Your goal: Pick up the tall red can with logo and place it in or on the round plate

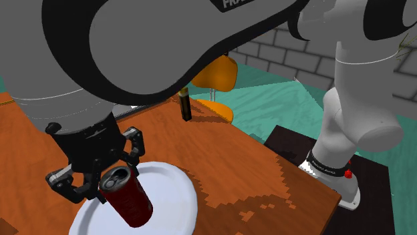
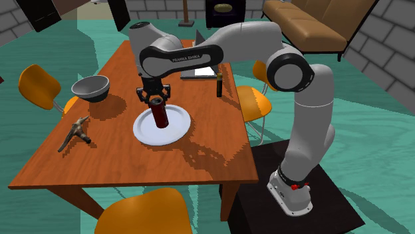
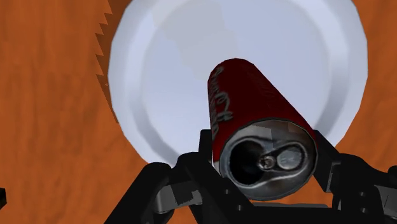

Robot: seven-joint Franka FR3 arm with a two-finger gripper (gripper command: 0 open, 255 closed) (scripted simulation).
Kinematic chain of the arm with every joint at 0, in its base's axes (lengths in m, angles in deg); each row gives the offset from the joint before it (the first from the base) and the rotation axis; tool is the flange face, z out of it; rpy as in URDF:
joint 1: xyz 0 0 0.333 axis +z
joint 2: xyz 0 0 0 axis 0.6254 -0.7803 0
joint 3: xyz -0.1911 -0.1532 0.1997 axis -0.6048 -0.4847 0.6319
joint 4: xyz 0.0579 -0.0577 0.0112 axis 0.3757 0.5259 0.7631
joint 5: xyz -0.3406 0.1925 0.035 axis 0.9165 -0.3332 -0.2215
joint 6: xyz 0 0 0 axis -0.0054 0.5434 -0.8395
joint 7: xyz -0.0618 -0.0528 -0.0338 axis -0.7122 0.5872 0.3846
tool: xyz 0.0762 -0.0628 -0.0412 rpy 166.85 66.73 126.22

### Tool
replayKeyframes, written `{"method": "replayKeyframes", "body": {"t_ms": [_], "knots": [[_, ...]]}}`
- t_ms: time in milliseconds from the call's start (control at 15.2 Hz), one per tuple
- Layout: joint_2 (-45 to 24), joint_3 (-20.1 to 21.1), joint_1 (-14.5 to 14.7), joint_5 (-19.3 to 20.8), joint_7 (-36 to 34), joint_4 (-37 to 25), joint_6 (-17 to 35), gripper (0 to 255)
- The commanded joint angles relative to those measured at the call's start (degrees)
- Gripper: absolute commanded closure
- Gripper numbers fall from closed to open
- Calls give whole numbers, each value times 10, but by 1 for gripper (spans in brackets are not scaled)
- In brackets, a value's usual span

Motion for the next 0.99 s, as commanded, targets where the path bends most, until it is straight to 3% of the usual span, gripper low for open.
{"method": "replayKeyframes", "body": {"t_ms": [0, 66, 396, 660, 924], "knots": [[-4, -1, 0, 1, 0, 3, 0, 255], [-4, -1, 0, 1, -1, 2, -1, 0], [-4, -1, 0, 1, 0, 3, 0, 0], [-8, 1, 10, 1, 2, -77, -75, 0], [-8, 1, 10, 1, 2, -77, -75, 0]]}}
